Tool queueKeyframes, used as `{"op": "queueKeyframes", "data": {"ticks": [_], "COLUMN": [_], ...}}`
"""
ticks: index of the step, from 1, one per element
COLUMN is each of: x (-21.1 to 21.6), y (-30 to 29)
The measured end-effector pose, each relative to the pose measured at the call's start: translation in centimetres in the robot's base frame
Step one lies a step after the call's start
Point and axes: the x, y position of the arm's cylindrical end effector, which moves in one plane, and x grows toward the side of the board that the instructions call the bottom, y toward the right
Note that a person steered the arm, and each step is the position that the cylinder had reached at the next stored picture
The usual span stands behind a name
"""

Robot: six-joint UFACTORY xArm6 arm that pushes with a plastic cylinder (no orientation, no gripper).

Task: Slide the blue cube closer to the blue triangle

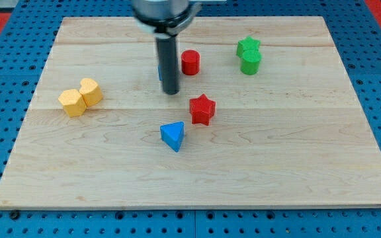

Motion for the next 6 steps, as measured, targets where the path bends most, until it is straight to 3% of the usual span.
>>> {"op": "queueKeyframes", "data": {"ticks": [1, 3, 5, 6], "x": [-2.8, -3.4, -9.0, -9.1], "y": [2.5, -4.3, -4.5, -7.6]}}
